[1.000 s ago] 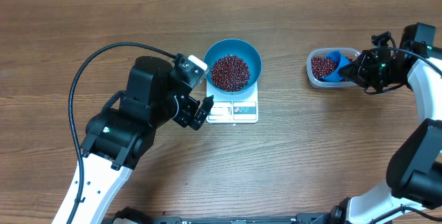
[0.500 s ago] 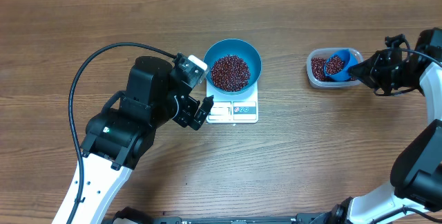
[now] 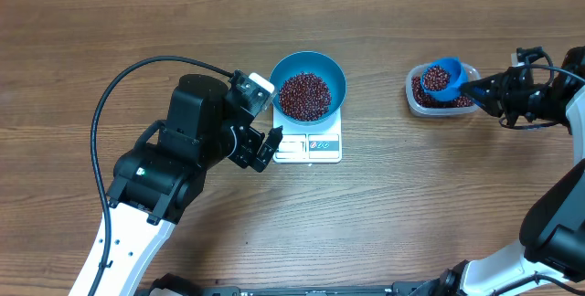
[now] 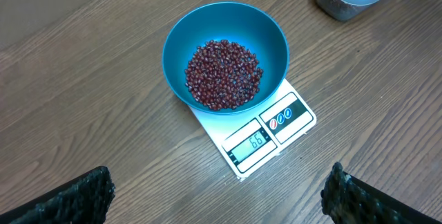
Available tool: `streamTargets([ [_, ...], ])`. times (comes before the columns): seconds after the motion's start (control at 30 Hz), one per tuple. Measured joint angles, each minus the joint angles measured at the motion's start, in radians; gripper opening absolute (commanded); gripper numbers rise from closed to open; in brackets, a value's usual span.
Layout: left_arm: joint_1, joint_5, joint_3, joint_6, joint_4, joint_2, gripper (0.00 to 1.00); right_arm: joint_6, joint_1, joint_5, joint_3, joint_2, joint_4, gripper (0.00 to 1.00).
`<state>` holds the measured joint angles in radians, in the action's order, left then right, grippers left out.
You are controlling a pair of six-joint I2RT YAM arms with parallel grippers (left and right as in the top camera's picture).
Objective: Scoop item into bowl and weigh 150g on scale
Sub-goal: 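Lift the refilled scoop out of the tub with the right gripper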
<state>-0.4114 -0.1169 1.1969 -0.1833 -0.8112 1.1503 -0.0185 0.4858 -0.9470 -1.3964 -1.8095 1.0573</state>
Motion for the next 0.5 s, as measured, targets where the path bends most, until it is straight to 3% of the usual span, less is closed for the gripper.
streamTargets([
  [0.5,0.0,0.0,0.0,0.0,0.0,0.0,1.0,-0.001,-0.034,-0.192,0.0,0.012,0.02,0.04],
])
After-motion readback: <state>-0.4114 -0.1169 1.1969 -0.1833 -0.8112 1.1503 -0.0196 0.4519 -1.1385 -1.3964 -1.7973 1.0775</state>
